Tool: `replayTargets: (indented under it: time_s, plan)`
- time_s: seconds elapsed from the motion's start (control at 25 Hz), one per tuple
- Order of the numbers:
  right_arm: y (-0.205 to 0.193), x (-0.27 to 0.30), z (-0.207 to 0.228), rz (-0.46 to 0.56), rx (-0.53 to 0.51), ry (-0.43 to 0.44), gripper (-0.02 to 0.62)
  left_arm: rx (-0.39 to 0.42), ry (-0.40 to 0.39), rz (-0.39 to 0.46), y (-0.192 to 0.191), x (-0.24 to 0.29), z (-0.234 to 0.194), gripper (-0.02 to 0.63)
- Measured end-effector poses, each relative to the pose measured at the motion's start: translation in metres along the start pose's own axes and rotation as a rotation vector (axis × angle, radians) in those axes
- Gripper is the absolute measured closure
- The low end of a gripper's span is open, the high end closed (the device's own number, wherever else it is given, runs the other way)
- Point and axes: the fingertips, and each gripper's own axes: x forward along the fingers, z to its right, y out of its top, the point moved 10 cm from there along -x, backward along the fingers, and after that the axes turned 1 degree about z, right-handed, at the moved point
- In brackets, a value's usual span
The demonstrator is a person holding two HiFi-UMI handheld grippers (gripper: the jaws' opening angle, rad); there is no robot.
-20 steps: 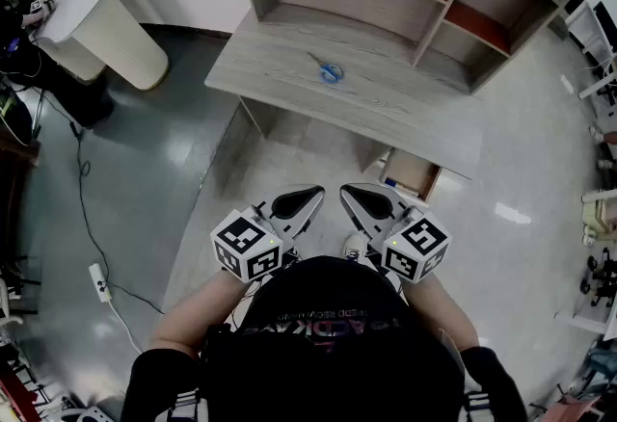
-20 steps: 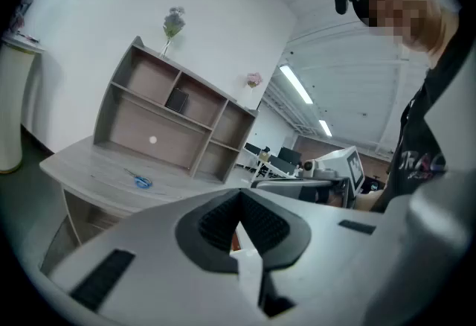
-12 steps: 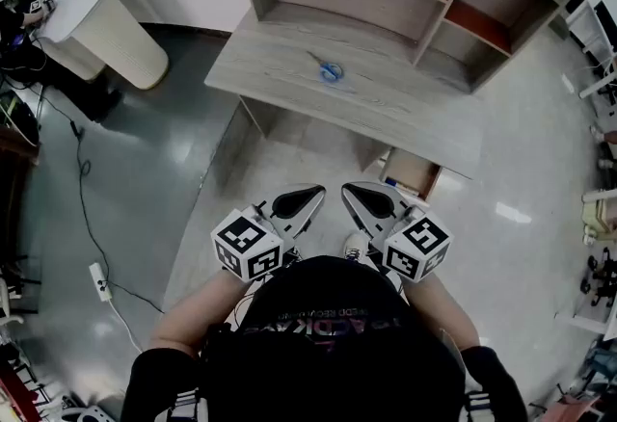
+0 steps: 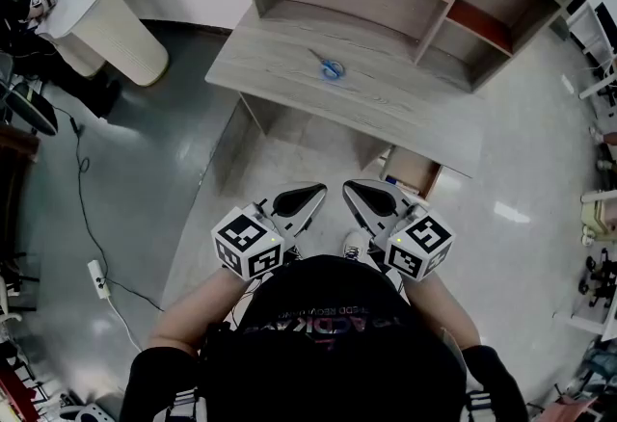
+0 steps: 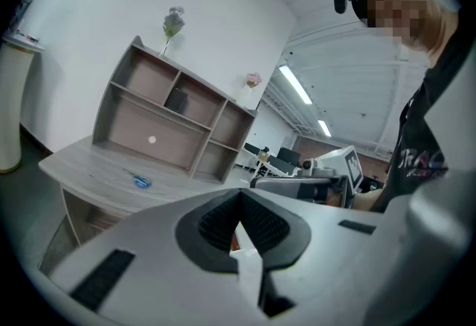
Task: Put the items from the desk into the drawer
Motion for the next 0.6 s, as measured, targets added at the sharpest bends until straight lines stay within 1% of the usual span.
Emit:
replayTargets:
  time_s: [0.32, 0.6]
  plan:
    - [-0.001, 0.003, -0.005, -0.007, -0.002, -0.005, 0.578, 0.002, 0.003, 0.002, -0.002, -0.009, -0.003, 0.603]
    - [-0.002, 0.015, -0.013, -0.001, -0.003, -0.033, 0.58, 0.014, 0.0, -0.002, -0.002, -0.024, -0.013, 0.603]
